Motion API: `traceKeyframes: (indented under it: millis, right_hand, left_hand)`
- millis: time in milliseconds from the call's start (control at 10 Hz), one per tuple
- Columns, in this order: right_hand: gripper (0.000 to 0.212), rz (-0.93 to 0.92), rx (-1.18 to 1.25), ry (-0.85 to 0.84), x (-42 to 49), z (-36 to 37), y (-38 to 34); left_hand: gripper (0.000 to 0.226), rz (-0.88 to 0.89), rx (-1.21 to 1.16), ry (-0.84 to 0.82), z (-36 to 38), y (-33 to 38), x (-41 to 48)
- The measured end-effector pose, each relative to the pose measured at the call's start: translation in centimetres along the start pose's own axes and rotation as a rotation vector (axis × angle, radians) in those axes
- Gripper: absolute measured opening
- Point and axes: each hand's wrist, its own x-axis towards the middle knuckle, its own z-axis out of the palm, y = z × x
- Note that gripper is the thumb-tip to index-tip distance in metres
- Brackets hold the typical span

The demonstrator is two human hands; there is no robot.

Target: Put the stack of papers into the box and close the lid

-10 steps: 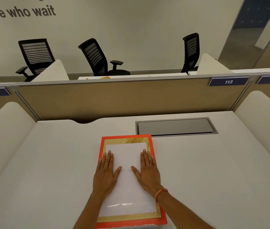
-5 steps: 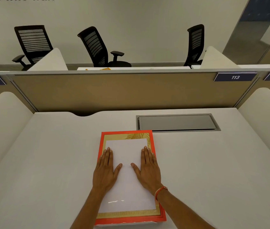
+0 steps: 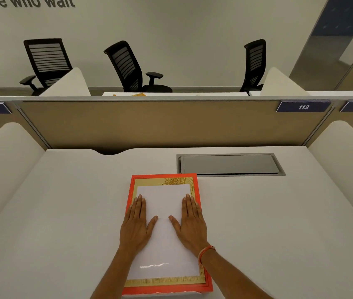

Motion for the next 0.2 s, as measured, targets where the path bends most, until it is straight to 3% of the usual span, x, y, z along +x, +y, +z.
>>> traceKeyframes:
  millis: [200]
  right_hand:
    - [0.089,-0.029,0.07,0.069,0.1,-0.8,1.8]
  left_hand:
    - [0.092,-0.005,-0.123,0.05,0.4,2.4,0.6]
